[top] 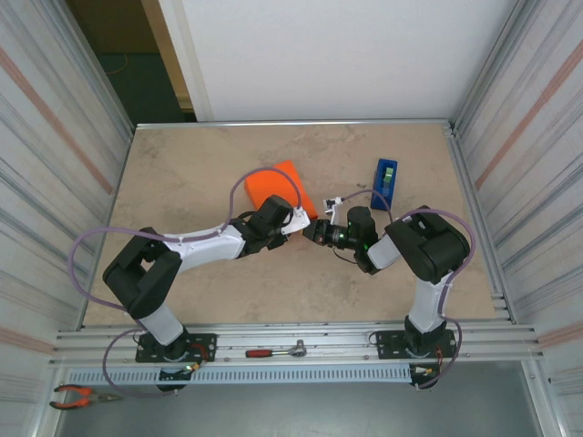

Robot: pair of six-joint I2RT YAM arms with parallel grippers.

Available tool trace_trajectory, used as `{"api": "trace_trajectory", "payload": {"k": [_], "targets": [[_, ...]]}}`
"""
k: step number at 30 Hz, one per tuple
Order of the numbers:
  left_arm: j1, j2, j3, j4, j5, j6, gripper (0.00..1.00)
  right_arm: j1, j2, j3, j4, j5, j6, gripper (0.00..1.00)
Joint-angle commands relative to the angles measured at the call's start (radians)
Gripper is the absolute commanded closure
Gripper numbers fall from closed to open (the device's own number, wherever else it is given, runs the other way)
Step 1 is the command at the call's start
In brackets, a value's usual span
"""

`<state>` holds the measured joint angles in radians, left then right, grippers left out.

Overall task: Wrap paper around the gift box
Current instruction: Wrap the gift box with the wrapping paper.

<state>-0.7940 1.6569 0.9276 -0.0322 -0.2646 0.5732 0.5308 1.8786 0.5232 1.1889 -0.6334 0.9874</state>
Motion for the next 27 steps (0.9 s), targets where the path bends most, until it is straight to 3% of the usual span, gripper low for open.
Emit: {"api": "trace_trajectory", "payload": {"k": [1,21,27], "targets": [[-0.007,0.058,-0.027,-0.135,0.042,-0.002,0.70,0.008,0.025,0.032,0.040,-0.001,0.013,1.00],[-0.008,0.060,-0.027,-0.135,0.040,0.000,0.71,-0.010,0.105,0.066,0.078,-0.002,0.027,1.00],[-0.010,0.059,-0.029,-0.137,0.038,0.000,0.71,-0.021,0.066,0.034,0.081,-0.004,0.026,1.00]]}}
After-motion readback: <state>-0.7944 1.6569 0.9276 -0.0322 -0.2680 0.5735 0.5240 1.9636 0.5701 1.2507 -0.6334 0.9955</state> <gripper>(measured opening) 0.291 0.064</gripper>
